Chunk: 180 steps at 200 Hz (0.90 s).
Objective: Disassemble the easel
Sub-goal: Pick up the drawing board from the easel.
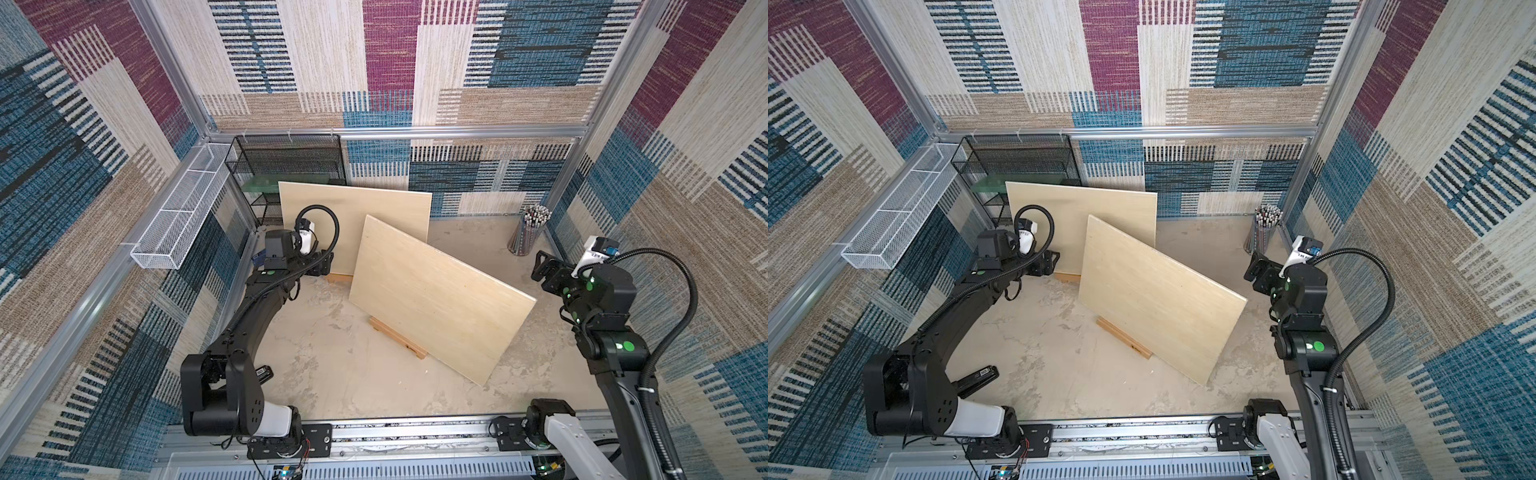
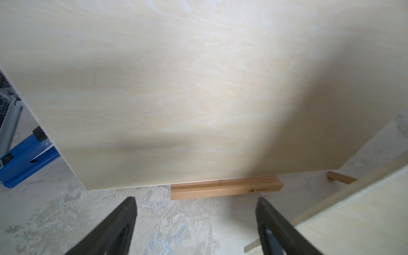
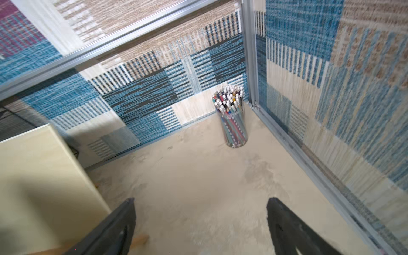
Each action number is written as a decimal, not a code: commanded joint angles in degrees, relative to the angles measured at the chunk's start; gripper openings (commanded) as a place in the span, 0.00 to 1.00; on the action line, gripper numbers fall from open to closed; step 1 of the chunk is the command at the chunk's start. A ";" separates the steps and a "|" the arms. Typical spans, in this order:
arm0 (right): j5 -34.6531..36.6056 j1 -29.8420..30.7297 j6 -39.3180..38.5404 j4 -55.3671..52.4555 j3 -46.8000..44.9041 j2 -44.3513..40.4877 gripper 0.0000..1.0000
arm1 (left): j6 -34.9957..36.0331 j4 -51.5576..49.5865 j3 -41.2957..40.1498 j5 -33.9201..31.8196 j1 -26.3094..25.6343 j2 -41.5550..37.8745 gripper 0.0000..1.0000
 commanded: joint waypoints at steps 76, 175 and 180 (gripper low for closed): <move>-15.67 0.81 5.64 -19.44 9.29 -8.38 0.95 | 2.81 -6.04 6.20 3.30 -2.00 3.35 0.86; -25.86 0.72 10.51 -22.22 -1.11 -15.35 0.95 | 4.33 -7.79 9.43 5.28 -3.57 5.91 0.86; -26.36 0.74 10.59 -21.77 -1.80 -15.48 0.95 | 4.41 -7.76 9.51 5.32 -3.70 5.88 0.86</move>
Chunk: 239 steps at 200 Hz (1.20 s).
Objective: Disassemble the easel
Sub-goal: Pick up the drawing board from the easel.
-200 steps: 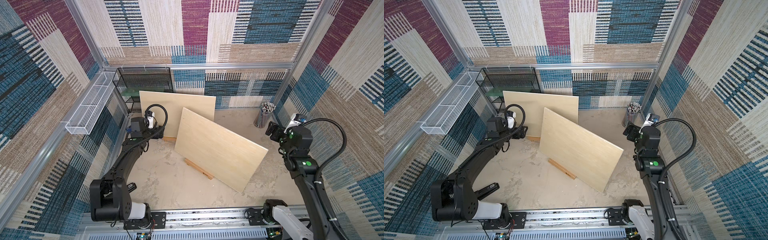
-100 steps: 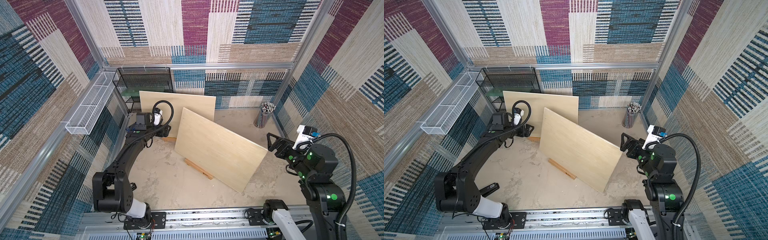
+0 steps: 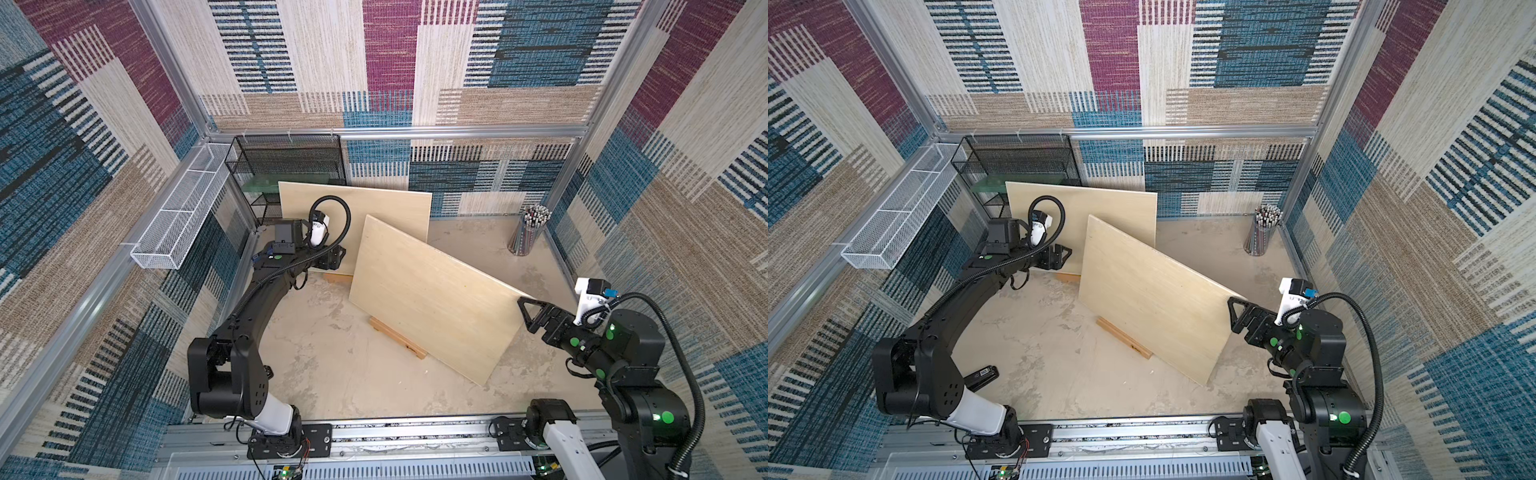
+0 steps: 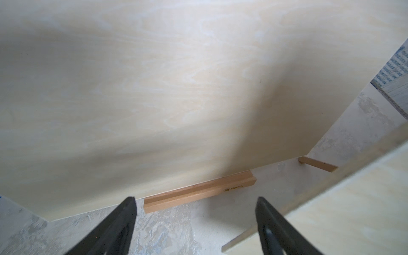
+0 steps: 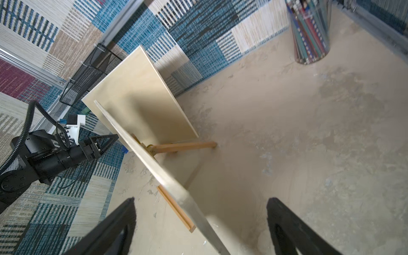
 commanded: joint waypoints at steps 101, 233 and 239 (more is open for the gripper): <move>-11.04 0.94 -8.10 12.17 -15.58 -3.17 0.95 | 2.75 -1.69 0.58 1.54 -1.16 0.81 0.85; 9.93 16.25 -12.58 21.94 -10.60 16.99 0.95 | 2.79 -1.53 -0.61 1.17 -2.08 1.53 0.83; 10.09 15.63 -13.73 21.75 -10.33 17.25 0.95 | 2.64 -1.28 -0.74 1.17 -2.08 1.49 0.83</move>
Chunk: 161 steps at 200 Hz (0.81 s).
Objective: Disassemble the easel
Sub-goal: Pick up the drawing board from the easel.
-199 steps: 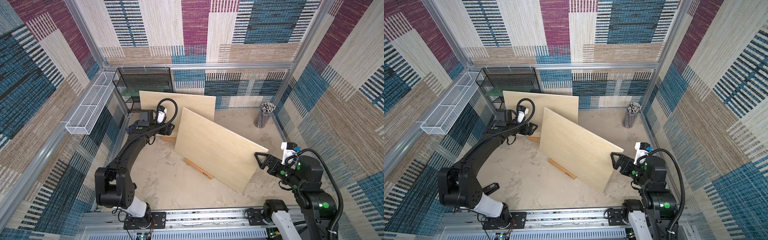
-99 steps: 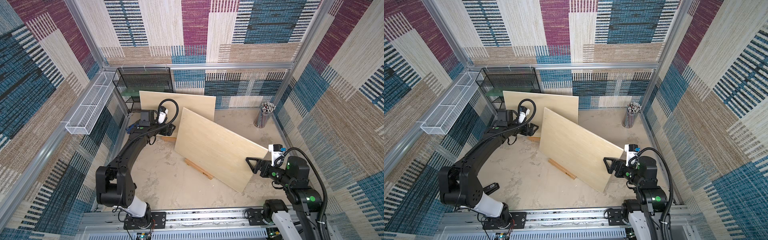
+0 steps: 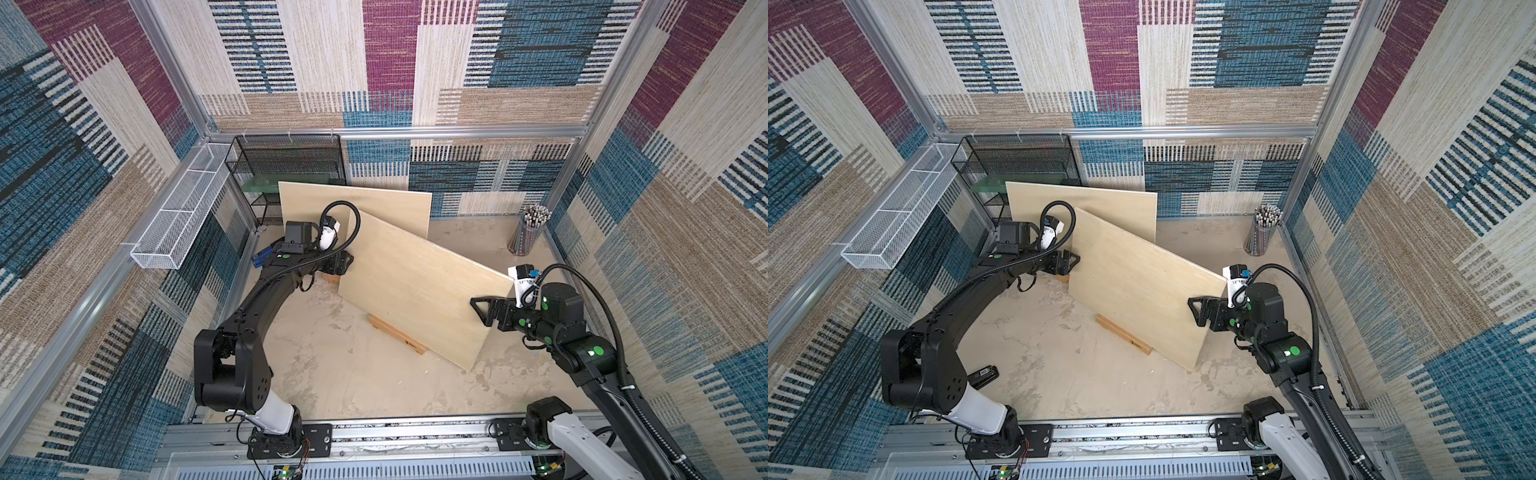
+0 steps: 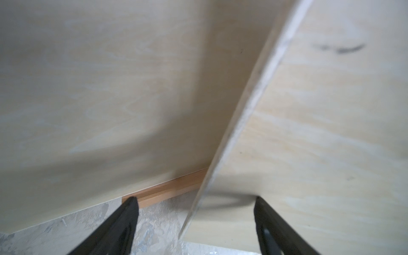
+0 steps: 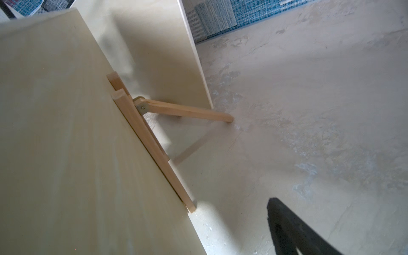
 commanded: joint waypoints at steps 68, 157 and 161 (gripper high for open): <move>-2.57 -10.38 -10.94 4.36 1.08 5.96 0.95 | -0.37 2.86 0.65 3.95 0.46 -0.26 0.83; -11.81 -16.02 -23.56 -0.25 12.80 23.64 0.95 | -0.55 2.87 2.58 14.76 1.47 0.87 0.83; -12.04 -16.18 -23.97 -0.08 13.07 24.20 0.95 | -0.46 2.96 2.44 14.90 1.47 0.73 0.83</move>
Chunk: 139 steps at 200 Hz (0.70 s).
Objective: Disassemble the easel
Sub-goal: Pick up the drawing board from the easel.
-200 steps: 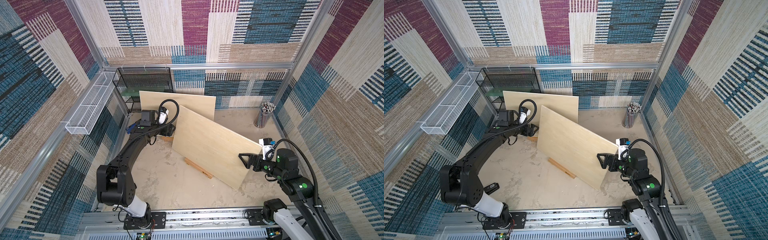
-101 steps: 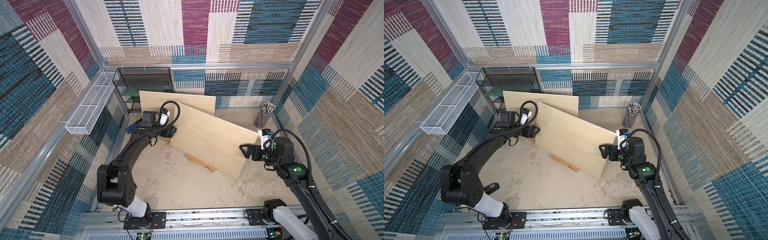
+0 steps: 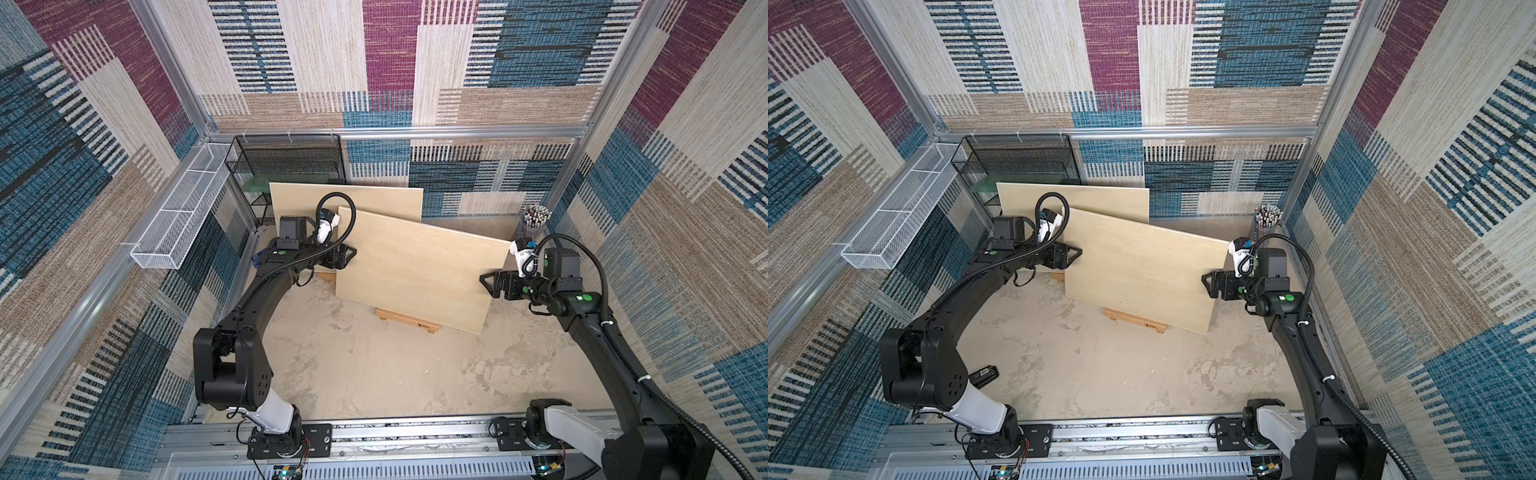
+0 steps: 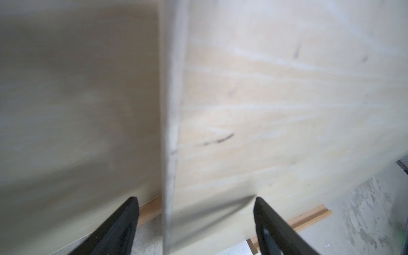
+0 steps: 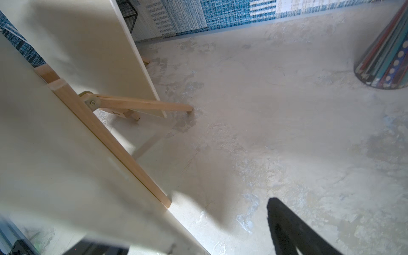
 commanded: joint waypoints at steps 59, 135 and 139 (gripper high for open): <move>-19.48 -4.80 -11.16 1.68 3.20 6.10 0.95 | -2.39 3.87 -3.95 10.82 0.25 -1.93 0.82; -25.29 -7.81 -10.20 7.28 -6.47 3.30 0.95 | -4.54 8.12 -9.28 14.00 0.27 -0.88 0.76; -25.29 -8.10 -10.19 7.54 -6.67 3.10 0.95 | -4.67 8.52 -9.59 14.00 0.27 -0.91 0.75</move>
